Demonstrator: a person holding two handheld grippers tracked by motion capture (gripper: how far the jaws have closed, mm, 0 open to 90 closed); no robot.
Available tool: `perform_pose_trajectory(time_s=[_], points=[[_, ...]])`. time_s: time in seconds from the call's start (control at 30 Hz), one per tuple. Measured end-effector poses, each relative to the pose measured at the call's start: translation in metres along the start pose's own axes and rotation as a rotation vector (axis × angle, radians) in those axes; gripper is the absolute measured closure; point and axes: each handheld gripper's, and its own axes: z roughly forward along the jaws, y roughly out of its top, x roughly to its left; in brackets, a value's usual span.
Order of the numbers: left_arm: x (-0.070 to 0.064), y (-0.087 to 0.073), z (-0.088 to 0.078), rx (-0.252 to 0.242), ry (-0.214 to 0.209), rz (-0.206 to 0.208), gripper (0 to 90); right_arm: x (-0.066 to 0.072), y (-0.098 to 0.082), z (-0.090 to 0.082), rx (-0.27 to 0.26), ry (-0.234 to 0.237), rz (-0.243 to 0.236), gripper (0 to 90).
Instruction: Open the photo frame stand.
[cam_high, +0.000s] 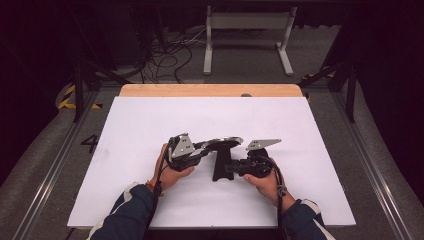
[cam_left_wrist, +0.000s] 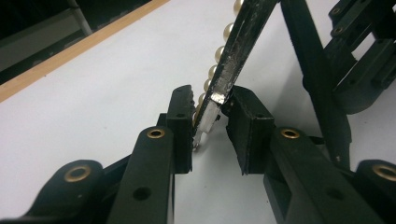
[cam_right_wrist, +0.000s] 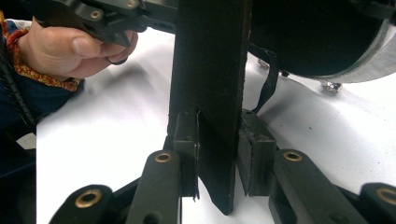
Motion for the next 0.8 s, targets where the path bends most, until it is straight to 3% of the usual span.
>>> perform_pose_trajectory(time_s=[0.23, 0.4, 0.53, 0.8], points=[[0.002, -0.005, 0.011, 0.049, 0.012, -0.011, 66.2, 0.0, -0.001, 0.0, -0.003, 0.0, 0.0, 72.2], [0.0, -0.005, 0.016, 0.08, 0.018, 0.012, 71.8, 0.0, -0.001, 0.0, -0.004, 0.0, 0.001, 72.2], [-0.003, -0.003, 0.017, 0.105, 0.056, 0.05, 71.8, 0.0, -0.001, 0.0, 0.0, 0.004, -0.002, 73.1], [-0.003, -0.002, 0.019, 0.115, 0.082, 0.047, 72.0, 0.001, -0.001, 0.0, 0.004, -0.007, -0.005, 74.2]])
